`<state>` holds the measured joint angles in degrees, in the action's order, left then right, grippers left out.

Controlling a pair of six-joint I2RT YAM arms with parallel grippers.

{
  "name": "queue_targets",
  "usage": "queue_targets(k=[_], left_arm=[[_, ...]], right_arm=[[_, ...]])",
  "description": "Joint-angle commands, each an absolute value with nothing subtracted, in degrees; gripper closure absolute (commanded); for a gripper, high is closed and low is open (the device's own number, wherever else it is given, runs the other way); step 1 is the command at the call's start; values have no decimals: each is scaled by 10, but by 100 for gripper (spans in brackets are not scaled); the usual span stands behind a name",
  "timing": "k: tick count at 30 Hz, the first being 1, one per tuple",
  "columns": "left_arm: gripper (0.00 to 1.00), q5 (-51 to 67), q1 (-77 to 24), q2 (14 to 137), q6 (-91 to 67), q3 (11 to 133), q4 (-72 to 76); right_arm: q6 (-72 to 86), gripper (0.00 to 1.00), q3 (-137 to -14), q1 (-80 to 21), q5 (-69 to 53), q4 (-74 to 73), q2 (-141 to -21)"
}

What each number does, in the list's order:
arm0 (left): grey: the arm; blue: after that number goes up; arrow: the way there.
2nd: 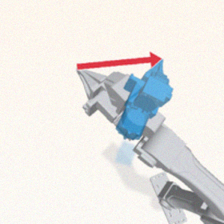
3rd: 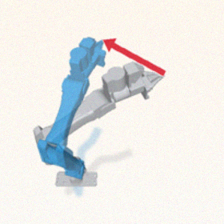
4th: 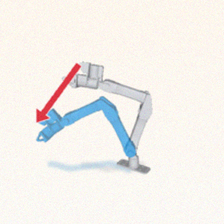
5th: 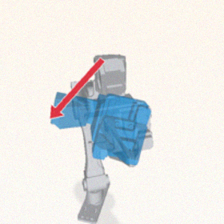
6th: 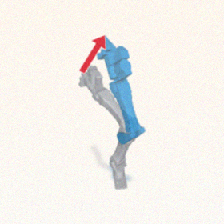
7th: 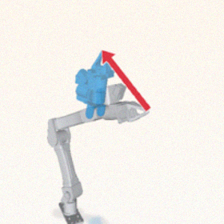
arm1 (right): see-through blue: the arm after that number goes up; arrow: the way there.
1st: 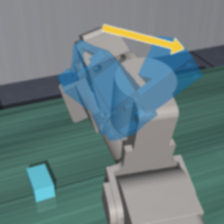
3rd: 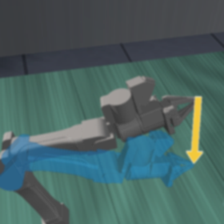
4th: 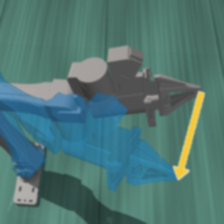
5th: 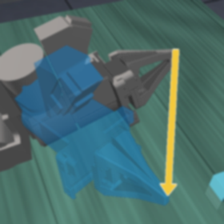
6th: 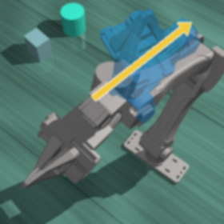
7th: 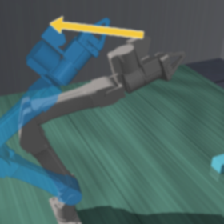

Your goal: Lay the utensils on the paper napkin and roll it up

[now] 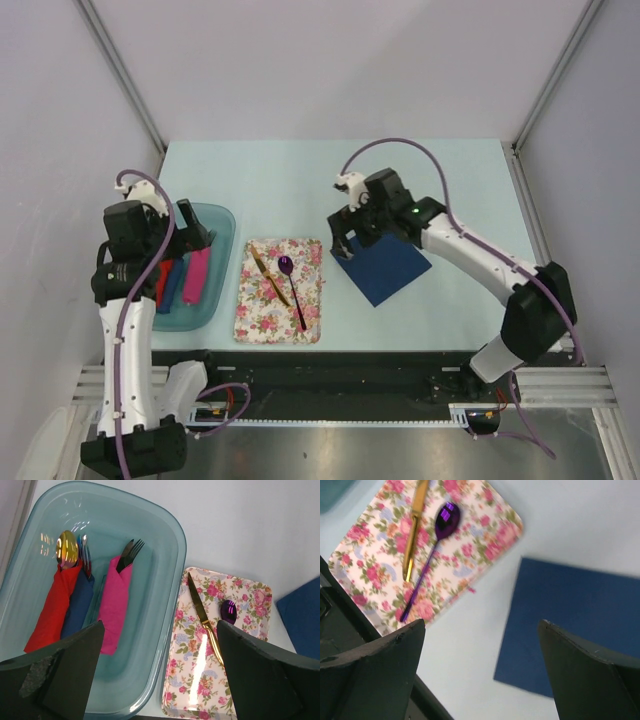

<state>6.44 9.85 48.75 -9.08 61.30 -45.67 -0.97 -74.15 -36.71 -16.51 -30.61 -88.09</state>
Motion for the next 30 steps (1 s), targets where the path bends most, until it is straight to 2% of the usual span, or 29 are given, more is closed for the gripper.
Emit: queue_targets(k=[1,4,9,10,14,19,20,21,30], left_arm=[[0,108,144,507,-103,639,-464],[0,183,192,533,-99,652,-474],[0,211,236,559,-115,653,-468],[0,207,236,561,-114,653,-468],[0,196,237,562,-116,650,-464],[0,192,237,557,-118,648,-461],[0,190,237,557,-118,647,-461],[0,189,237,557,-119,647,-461],[0,186,238,558,-121,648,-458]], right_arm=[[-3,0,-825,-443,-99,-269,-960],[-3,0,-898,-496,-82,-281,-1033],[18,5,-1033,-558,-69,-318,-1142],[18,7,-1047,-564,-66,-317,-1170],[18,30,-1120,-588,-35,-337,-1235],[18,44,-1158,-599,-30,-358,-1282],[18,50,-1158,-601,-31,-359,-1290],[17,52,-1157,-602,-33,-360,-1294],[21,56,-1155,-611,-15,-360,-1331]])
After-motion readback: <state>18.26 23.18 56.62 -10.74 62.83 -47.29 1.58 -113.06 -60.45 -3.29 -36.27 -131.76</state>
